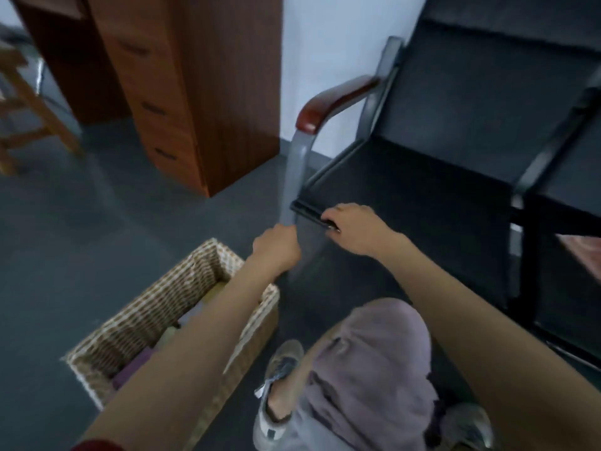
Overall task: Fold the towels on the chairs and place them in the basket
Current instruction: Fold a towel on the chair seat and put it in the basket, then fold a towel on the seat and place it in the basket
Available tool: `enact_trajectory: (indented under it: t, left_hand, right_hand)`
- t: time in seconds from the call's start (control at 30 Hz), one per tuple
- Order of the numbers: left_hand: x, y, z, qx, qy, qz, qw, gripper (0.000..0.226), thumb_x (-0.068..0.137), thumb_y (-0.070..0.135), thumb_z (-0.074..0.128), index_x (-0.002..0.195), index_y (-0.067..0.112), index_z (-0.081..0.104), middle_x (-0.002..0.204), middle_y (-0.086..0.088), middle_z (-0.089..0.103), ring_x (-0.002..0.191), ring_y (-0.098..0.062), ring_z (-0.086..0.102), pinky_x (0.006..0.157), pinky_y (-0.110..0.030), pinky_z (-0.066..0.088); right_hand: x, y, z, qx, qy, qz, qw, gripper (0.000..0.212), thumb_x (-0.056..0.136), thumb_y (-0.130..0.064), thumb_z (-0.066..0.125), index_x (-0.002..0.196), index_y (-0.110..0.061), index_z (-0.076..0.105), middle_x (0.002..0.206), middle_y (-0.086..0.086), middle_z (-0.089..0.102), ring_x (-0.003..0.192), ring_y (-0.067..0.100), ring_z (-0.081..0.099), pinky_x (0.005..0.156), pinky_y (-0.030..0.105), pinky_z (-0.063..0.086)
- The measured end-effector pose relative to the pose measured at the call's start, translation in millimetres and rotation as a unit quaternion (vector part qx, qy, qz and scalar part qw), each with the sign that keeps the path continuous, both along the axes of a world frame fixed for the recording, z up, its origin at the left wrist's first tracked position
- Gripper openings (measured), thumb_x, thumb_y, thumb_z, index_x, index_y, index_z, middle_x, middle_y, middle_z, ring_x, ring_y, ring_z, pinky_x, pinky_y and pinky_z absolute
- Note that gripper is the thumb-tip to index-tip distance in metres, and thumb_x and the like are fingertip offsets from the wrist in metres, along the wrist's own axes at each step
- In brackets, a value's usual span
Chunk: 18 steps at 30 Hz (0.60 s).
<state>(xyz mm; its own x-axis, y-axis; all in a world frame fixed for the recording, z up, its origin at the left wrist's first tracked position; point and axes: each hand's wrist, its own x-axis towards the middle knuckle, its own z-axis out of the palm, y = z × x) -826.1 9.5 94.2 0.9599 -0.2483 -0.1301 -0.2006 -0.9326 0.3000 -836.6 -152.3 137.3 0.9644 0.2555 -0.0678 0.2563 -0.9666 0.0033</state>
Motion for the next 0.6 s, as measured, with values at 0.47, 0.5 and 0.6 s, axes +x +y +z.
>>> enact_trajectory:
  t: [0.47, 0.5, 0.6]
  left_hand:
    - [-69, -329, 96, -0.001, -0.129, -0.344, 0.93, 0.039, 0.095, 0.021, 0.048, 0.133, 0.012, 0.047, 0.137, -0.011, 0.042, 0.124, -0.03, 0.04, 0.091, -0.039, 0.039]
    - [-76, -350, 92, 0.012, -0.129, -0.366, 0.922, 0.04, 0.094, 0.021, 0.049, 0.133, 0.012, 0.047, 0.142, -0.011, 0.037, 0.13, -0.03, 0.034, 0.1, -0.043, 0.035]
    - [-93, -410, 76, 0.059, -0.132, -0.425, 0.894, 0.043, 0.094, 0.022, 0.051, 0.135, 0.01, 0.047, 0.157, -0.011, 0.012, 0.146, -0.029, -0.001, 0.115, -0.053, 0.008]
  right_hand:
    - [-190, -313, 65, 0.039, -0.1, -0.377, 0.92, 0.043, 0.094, -0.03, 0.051, 0.137, -0.022, 0.046, 0.145, 0.005, 0.037, 0.136, 0.025, 0.028, 0.11, 0.041, 0.028]
    - [-201, -330, 58, 0.037, -0.096, -0.403, 0.909, 0.044, 0.094, -0.029, 0.05, 0.137, -0.023, 0.045, 0.15, 0.007, 0.029, 0.141, 0.025, 0.02, 0.113, 0.042, 0.023]
    - [-231, -379, 35, 0.014, -0.064, -0.485, 0.872, 0.043, 0.096, -0.03, 0.047, 0.139, -0.028, 0.041, 0.16, 0.005, -0.006, 0.146, 0.026, -0.011, 0.116, 0.053, 0.007]
